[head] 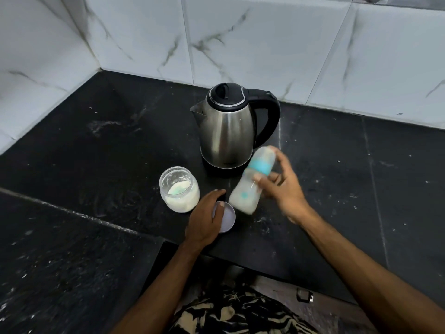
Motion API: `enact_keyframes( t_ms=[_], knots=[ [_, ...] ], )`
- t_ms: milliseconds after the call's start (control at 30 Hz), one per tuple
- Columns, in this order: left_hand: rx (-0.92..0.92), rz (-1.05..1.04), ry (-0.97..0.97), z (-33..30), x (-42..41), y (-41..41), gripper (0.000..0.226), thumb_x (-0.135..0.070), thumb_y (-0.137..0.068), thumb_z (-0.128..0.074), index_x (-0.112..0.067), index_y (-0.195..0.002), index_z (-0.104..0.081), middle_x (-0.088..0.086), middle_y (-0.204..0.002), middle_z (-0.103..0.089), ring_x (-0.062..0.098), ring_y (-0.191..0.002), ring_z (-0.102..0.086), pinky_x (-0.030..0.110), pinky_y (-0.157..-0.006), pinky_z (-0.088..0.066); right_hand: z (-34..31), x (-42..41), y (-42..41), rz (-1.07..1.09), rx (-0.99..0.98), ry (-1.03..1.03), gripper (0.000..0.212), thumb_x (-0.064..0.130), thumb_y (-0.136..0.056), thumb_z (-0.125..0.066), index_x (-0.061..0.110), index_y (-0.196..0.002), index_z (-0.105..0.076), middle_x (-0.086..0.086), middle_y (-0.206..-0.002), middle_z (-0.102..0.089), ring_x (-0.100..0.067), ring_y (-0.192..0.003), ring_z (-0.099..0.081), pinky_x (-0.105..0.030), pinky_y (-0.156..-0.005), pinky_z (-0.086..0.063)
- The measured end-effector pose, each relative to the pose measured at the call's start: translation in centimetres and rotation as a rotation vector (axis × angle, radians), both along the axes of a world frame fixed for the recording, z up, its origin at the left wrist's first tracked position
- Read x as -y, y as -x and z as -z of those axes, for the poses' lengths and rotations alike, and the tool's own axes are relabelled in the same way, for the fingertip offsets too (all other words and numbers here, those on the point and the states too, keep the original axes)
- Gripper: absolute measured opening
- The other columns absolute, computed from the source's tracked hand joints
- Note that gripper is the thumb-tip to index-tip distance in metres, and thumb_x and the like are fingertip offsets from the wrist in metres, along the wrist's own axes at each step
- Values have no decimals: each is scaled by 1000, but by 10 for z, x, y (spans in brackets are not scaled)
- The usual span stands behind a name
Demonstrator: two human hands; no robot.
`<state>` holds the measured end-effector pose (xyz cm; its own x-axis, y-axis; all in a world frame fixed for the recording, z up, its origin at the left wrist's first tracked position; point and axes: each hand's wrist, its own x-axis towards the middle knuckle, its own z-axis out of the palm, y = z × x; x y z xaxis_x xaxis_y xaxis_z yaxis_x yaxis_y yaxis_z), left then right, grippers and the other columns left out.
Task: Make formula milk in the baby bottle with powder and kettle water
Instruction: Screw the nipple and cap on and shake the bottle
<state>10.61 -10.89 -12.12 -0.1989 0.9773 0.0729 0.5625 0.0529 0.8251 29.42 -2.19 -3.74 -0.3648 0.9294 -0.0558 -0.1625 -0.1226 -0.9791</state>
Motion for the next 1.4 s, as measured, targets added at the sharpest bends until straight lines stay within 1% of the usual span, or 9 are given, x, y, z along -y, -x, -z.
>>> enact_keyframes(
  t_ms=[100, 300, 433, 633, 800, 967, 1133, 1300, 1400],
  knots=[
    [-3, -13, 3, -1, 1, -1, 42, -25, -95, -44, -10, -132, -59, 2, -136, -60, 17, -130, -53, 30, -113, -37, -6, -19, -4, 261, -194, 80, 78, 22, -80, -73, 25, -146, -31, 4, -94, -76, -18, -90, -73, -44, -71, -62],
    [-6, -6, 10, -2, 1, -1, 43, -24, -95, -44, -7, -132, -59, 6, -135, -61, 21, -128, -54, 35, -112, -39, 8, 5, -1, -80, 48, 2, 74, 26, -75, -85, 49, -132, -45, -5, -105, -75, -22, -95, -74, -34, -67, -61],
    [-8, -5, 9, -2, 1, -1, 42, -23, -96, -45, -8, -132, -59, 3, -136, -61, 19, -130, -53, 33, -113, -38, -4, -20, -5, 275, -232, 109, 73, 24, -80, -75, 30, -142, -37, 0, -97, -76, -21, -93, -73, -44, -72, -62],
    [1, -4, 7, -2, 0, -1, 43, -23, -94, -44, -6, -131, -59, 6, -134, -61, 22, -127, -55, 36, -111, -40, 7, 10, 1, -104, 27, 15, 71, 19, -79, -82, 47, -132, -45, -8, -106, -75, -24, -95, -74, -34, -68, -61],
    [-8, -11, 11, -3, 2, -2, 42, -25, -96, -44, -10, -132, -59, 1, -136, -61, 16, -129, -53, 27, -112, -36, -7, -19, -4, 258, -219, 96, 73, 21, -84, -70, 26, -145, -32, 3, -94, -77, -20, -91, -73, -46, -72, -62],
    [-5, 5, 11, 0, -1, 0, 40, -20, -96, -45, -8, -132, -59, 5, -135, -61, 21, -127, -55, 41, -110, -41, 6, 9, -2, -161, 47, 1, 76, 22, -75, -81, 39, -138, -41, -6, -103, -75, -21, -92, -74, -29, -66, -59],
    [-30, -17, -8, 0, 1, -1, 34, -13, -99, -50, -10, -132, -59, 0, -135, -61, 17, -130, -53, 26, -112, -36, -8, -20, -5, 222, -167, 64, 76, 23, -80, -73, 26, -145, -34, 1, -94, -76, -20, -90, -73, -45, -70, -62],
    [-18, 13, 7, 1, -2, 0, 34, -14, -98, -49, -6, -130, -59, 5, -135, -60, 24, -127, -55, 39, -111, -40, 3, 10, 1, -172, 60, 3, 81, 18, -77, -80, 33, -144, -36, -7, -106, -74, -24, -95, -73, -34, -68, -61],
    [-24, -7, -2, 0, 0, -1, 37, -19, -98, -47, -9, -131, -59, 5, -136, -61, 21, -129, -54, 36, -112, -39, -2, -2, 2, 18, -45, 31, 76, 19, -76, -76, 29, -142, -38, -4, -98, -76, -22, -90, -74, -38, -66, -62]
  ],
)
